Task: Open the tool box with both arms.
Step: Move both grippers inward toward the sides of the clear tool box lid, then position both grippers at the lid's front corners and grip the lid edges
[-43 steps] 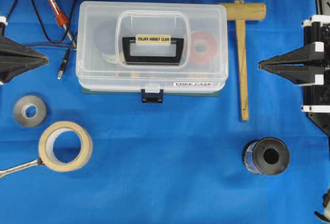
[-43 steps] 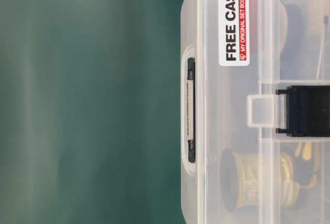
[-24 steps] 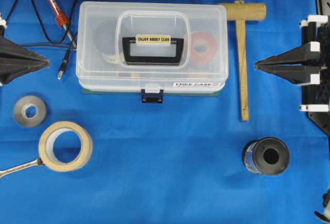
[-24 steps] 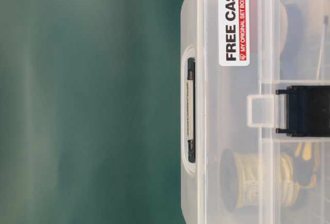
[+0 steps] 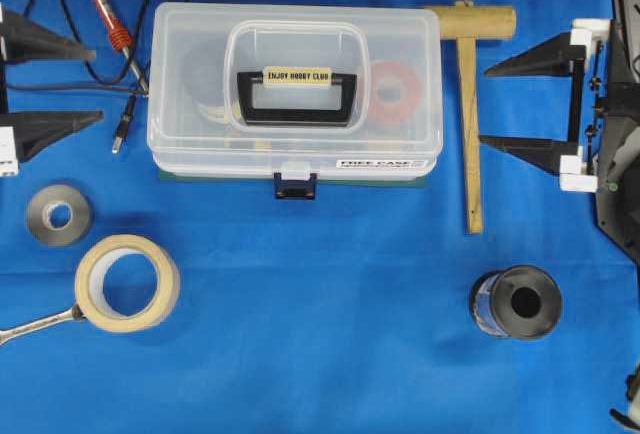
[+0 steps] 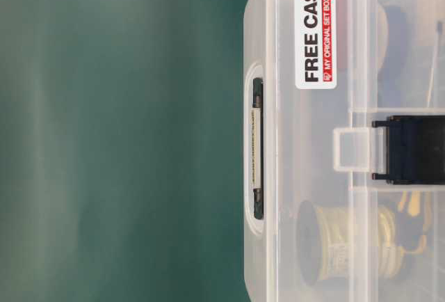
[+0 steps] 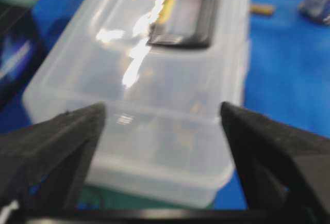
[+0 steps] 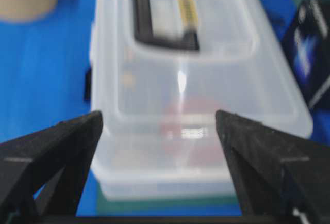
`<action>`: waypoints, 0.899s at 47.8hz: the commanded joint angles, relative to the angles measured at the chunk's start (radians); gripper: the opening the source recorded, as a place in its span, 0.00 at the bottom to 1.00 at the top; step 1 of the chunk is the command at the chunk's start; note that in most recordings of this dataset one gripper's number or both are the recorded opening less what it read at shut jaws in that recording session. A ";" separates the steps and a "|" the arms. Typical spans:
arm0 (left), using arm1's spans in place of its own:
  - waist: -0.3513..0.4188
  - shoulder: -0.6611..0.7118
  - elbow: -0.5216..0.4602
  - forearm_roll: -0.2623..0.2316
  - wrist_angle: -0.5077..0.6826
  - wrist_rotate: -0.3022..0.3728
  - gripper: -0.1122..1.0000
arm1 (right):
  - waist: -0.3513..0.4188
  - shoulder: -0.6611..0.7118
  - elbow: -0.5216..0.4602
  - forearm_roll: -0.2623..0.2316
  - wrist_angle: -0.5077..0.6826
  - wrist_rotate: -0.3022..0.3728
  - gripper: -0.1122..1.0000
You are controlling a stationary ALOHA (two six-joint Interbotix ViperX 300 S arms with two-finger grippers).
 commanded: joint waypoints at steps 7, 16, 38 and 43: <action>0.051 0.017 0.000 0.000 0.058 0.005 0.92 | -0.055 0.021 -0.014 0.002 0.064 0.005 0.87; 0.078 0.086 0.023 0.000 0.040 0.005 0.92 | -0.115 0.141 -0.009 0.002 0.058 0.005 0.87; 0.089 0.354 0.005 0.000 -0.186 0.003 0.92 | -0.133 0.347 -0.049 0.002 -0.037 0.003 0.87; 0.089 0.391 -0.009 0.000 -0.210 0.003 0.92 | -0.135 0.353 -0.052 0.003 -0.055 0.003 0.87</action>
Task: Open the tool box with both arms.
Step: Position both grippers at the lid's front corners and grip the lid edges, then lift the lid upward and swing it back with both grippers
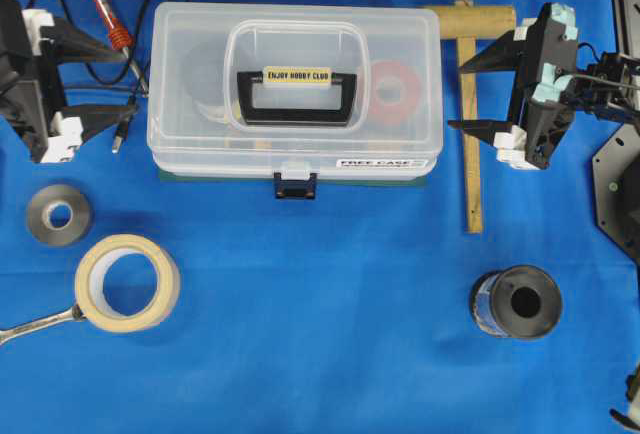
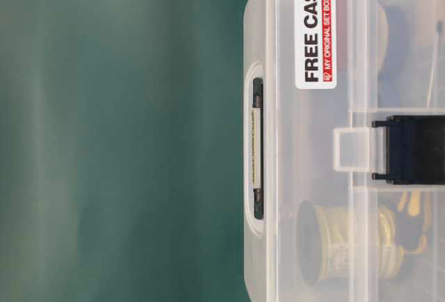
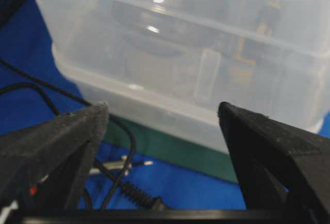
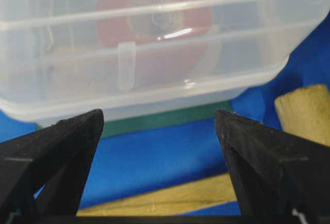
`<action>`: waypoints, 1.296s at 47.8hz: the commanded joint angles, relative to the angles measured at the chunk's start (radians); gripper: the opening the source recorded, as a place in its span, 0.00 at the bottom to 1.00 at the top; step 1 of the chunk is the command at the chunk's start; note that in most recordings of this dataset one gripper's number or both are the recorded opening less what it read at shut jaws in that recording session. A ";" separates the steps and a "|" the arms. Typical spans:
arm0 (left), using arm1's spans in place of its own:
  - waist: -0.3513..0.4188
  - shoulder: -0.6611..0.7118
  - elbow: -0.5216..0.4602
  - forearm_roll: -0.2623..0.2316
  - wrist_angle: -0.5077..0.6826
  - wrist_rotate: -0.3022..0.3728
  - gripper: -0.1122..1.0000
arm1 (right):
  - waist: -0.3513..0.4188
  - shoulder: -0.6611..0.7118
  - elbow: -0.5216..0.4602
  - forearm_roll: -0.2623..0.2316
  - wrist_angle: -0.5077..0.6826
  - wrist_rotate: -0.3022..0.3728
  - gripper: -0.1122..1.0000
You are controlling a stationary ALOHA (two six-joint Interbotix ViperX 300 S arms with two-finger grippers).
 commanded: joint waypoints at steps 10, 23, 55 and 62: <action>0.003 0.061 -0.049 0.000 -0.077 0.000 0.92 | -0.002 0.011 -0.029 0.003 -0.052 0.002 0.87; 0.003 0.078 -0.061 0.000 -0.109 0.000 0.92 | -0.002 0.012 -0.038 0.003 -0.086 0.002 0.87; 0.003 0.057 -0.120 0.000 -0.101 -0.002 0.92 | 0.000 -0.023 -0.117 0.002 -0.071 -0.003 0.87; 0.003 0.025 -0.132 0.000 -0.101 0.002 0.92 | -0.002 -0.043 -0.144 -0.002 -0.054 -0.003 0.87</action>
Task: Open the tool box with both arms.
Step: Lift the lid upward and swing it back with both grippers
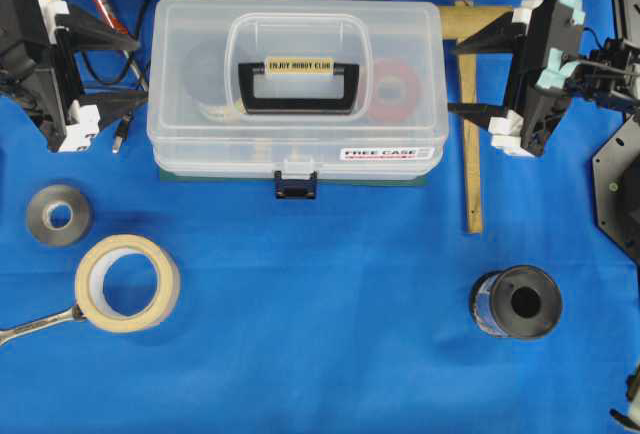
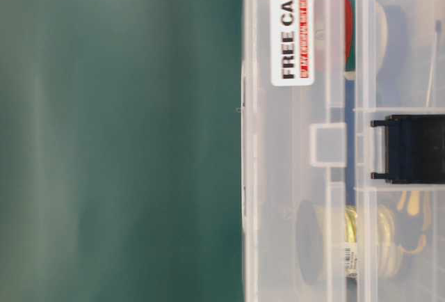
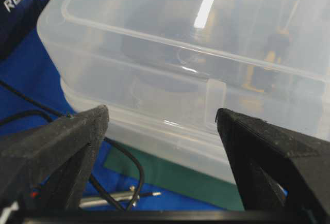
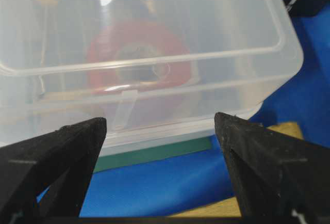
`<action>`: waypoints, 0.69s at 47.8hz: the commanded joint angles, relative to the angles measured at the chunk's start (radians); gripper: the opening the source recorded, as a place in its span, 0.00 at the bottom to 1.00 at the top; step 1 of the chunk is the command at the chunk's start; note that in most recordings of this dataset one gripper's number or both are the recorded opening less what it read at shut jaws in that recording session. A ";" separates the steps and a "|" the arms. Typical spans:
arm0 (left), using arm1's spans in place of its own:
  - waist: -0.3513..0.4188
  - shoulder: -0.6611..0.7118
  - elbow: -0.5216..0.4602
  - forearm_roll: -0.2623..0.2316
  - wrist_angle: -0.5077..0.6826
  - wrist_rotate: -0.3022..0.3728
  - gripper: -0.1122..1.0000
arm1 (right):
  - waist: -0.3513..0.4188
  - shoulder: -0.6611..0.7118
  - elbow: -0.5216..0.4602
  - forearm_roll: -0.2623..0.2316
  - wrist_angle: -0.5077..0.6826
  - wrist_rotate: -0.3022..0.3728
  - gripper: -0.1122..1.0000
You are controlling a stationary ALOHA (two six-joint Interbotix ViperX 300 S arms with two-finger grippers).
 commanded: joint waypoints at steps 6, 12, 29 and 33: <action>0.003 -0.058 -0.086 -0.003 -0.023 -0.003 0.92 | -0.005 -0.034 -0.110 0.002 -0.008 0.002 0.87; 0.028 -0.078 -0.086 -0.003 -0.025 -0.005 0.92 | -0.025 -0.048 -0.121 0.002 -0.005 0.002 0.87; 0.078 -0.078 -0.091 -0.003 -0.060 -0.003 0.92 | -0.080 -0.072 -0.135 0.002 -0.009 0.003 0.87; 0.092 -0.078 -0.091 -0.003 -0.064 -0.005 0.92 | -0.086 -0.072 -0.138 0.002 -0.011 0.003 0.87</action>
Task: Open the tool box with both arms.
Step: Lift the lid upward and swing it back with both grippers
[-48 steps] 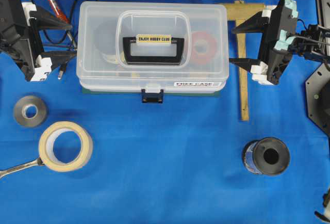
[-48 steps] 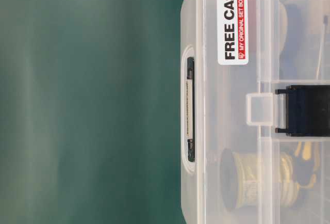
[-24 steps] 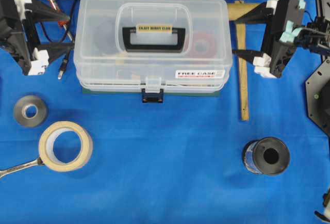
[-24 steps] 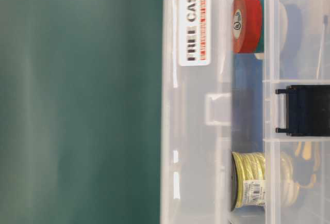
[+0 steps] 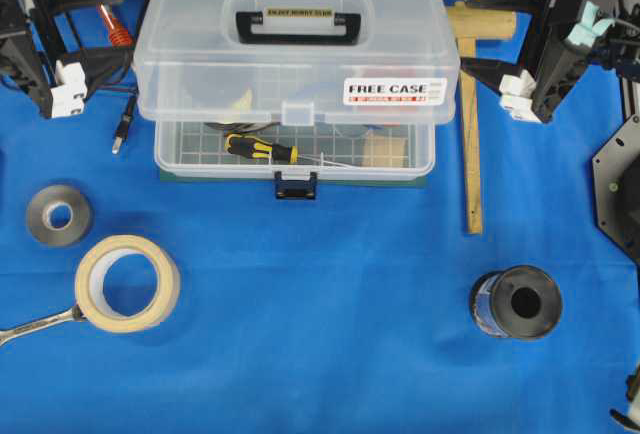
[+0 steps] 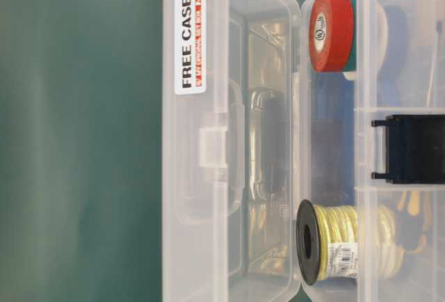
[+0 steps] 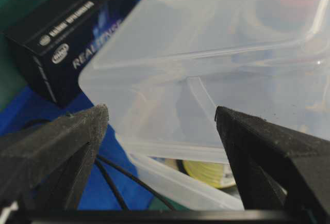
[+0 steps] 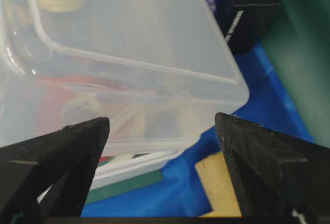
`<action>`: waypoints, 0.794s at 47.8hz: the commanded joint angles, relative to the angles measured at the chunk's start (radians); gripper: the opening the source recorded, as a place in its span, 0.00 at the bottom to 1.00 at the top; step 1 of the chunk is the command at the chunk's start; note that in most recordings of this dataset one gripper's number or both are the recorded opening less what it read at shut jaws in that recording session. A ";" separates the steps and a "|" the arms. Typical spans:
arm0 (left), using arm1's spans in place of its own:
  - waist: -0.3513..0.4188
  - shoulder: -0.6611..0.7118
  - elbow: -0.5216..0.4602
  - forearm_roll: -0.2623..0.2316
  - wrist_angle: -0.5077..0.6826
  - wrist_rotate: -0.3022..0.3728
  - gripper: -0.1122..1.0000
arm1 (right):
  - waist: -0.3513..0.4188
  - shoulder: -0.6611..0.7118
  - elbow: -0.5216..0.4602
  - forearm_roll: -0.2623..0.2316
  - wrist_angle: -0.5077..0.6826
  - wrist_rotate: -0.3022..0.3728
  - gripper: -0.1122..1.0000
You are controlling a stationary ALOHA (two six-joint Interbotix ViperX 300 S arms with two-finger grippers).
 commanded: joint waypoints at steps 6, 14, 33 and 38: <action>-0.002 0.006 -0.066 0.003 -0.054 -0.005 0.92 | 0.003 0.000 -0.084 0.003 -0.038 0.008 0.87; 0.003 0.014 -0.071 0.003 -0.060 -0.005 0.92 | -0.002 0.000 -0.084 0.003 -0.038 0.008 0.87; 0.106 0.015 -0.083 0.003 -0.081 -0.005 0.92 | -0.098 0.005 -0.089 0.008 -0.064 0.009 0.87; 0.149 0.017 -0.083 0.003 -0.094 -0.003 0.92 | -0.132 0.014 -0.092 0.008 -0.072 0.009 0.87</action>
